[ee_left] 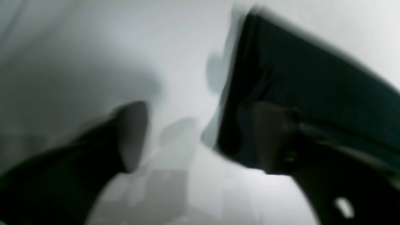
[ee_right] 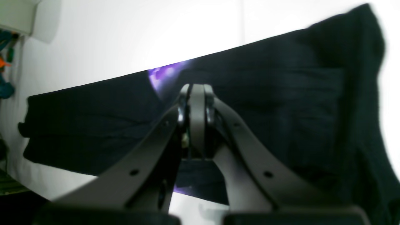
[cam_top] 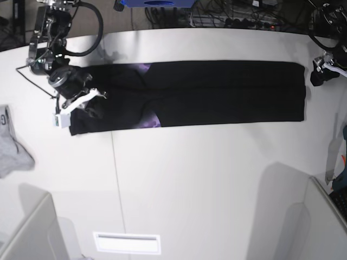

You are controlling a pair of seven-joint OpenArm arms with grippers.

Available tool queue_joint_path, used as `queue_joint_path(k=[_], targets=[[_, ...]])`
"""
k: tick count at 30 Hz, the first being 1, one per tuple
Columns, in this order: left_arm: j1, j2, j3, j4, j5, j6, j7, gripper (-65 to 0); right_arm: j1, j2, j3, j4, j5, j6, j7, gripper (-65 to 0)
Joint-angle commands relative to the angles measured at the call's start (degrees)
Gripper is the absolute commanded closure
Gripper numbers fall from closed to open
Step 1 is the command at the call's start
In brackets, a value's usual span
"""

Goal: Fold the T-shirt properly
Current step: 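Grasp the ends of the folded strip with both grippers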

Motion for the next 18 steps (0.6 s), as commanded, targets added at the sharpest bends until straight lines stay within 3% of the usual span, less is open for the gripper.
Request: queue_joint_path(k=[1, 5, 18], targets=[[-0.34, -1.28, -0.18, 0.05, -1.75, -1.24, -3.02, -56.3, 0.33, 0.63, 0.31, 1.1, 0.63, 0.4, 1.25, 0.0], [-0.34, -1.1, 4.65, -1.53, -1.75, -1.42, -6.27, -54.1, 0.33, 0.81, -1.89, 1.1, 0.63, 0.4, 1.34, 0.0], [-5.43, -1.02, 10.63, -10.76, 0.63, -1.24, -6.36, -52.7, 0.07, 0.63, -2.86, 1.1, 0.54, 0.4, 1.34, 0.0]])
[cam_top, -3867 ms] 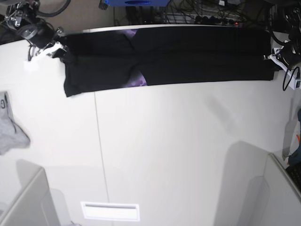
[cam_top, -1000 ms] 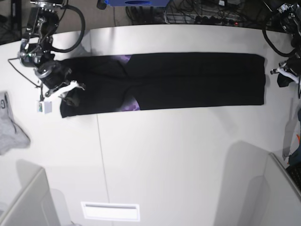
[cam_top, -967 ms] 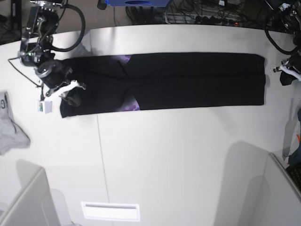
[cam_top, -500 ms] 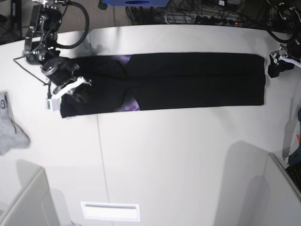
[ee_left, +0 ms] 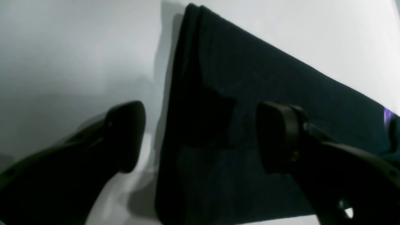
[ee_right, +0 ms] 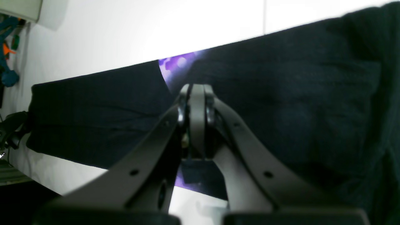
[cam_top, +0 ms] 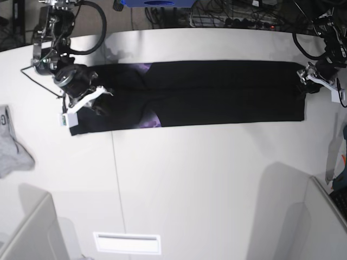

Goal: Fold the T-shirt properly
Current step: 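Grasp the ends of the folded strip with both grippers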

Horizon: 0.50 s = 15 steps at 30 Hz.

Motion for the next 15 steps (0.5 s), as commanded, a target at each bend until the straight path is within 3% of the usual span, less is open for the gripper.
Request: queue_joint_path(k=[1, 3, 7, 15], targets=[[-0.3, -0.69, -0.12, 0.21, 3.45, 0.44, 1.27, -50.5, 0.11, 0.46, 0.27, 1.1, 0.68, 0.4, 1.34, 0.0], [-0.56, -0.51, -0.12, -0.05, 6.27, 0.35, 1.27, -38.2, -0.06, 0.46, 0.27, 1.1, 0.68, 0.4, 1.51, 0.0], [-0.48, -0.51, -0.12, -0.23, 8.2, 0.35, 1.27, -0.7, -0.15, 0.46, 0.36, 1.1, 0.68, 0.4, 1.51, 0.0], [0.23, -0.86, -1.88, 5.05, 8.29, 0.35, 1.18, 0.0, -0.24, 0.46, 0.44, 1.1, 0.68, 0.4, 1.51, 0.0]])
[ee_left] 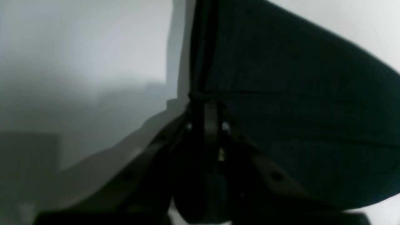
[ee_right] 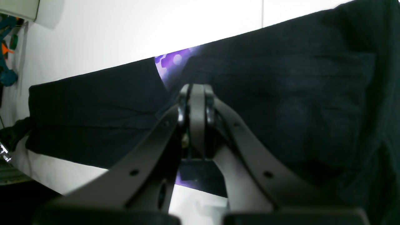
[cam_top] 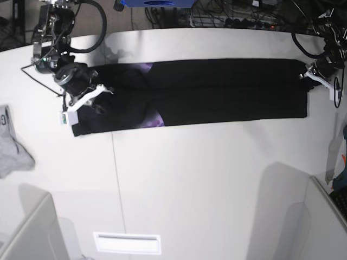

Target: Fold the T-shirt properly

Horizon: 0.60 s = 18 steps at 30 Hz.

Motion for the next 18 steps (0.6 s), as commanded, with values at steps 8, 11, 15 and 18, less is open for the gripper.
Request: queue_joint_path(k=[8, 11, 15, 18], targets=[[6.49, 4.7, -0.02, 24.3, -0.34, 5.12, -0.66, 0.0, 0.55, 0.39, 0.38, 1.1, 0.83, 0.4, 1.21, 0.0], [8.78, 6.28, 4.64, 31.16, -0.34, 6.53, -0.66, 0.0, 0.64, 0.39, 0.38, 1.1, 0.83, 0.4, 1.21, 0.0], [9.57, 8.13, 12.29, 34.76, -0.34, 10.75, -0.66, 0.0, 0.64, 0.31, 0.47, 1.1, 0.83, 0.4, 1.21, 0.0], [9.57, 8.92, 18.0, 35.02, -0.34, 12.77, -0.66, 0.0, 0.64, 0.31, 0.47, 1.1, 0.83, 0.4, 1.21, 0.0]])
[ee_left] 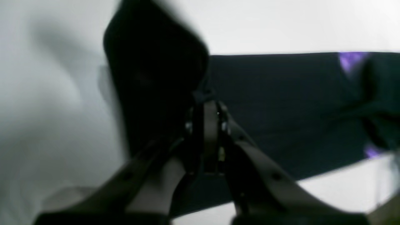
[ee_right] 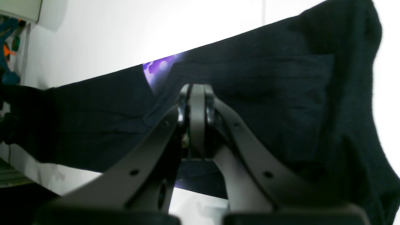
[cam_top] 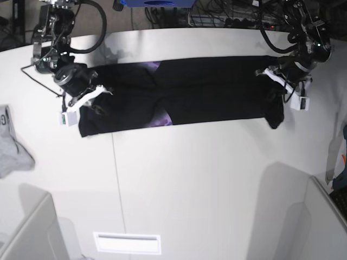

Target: Fold the T-shirt properly

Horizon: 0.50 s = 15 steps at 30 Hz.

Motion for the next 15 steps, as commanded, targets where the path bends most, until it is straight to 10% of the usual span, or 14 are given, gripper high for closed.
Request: queue_joint_path(k=[1, 15], targets=[[-0.07, -0.7, 1.56, 1.12, -0.78, 0.29, -0.92, 0.0, 0.48, 0.44, 0.27, 1.1, 0.79, 0.42, 0.99, 0.0], [-3.41, -0.17, 22.3, 0.95, -0.87, 9.7, -1.01, 0.0, 0.22, 0.44, 5.28, 1.1, 0.79, 0.42, 0.64, 0.0]])
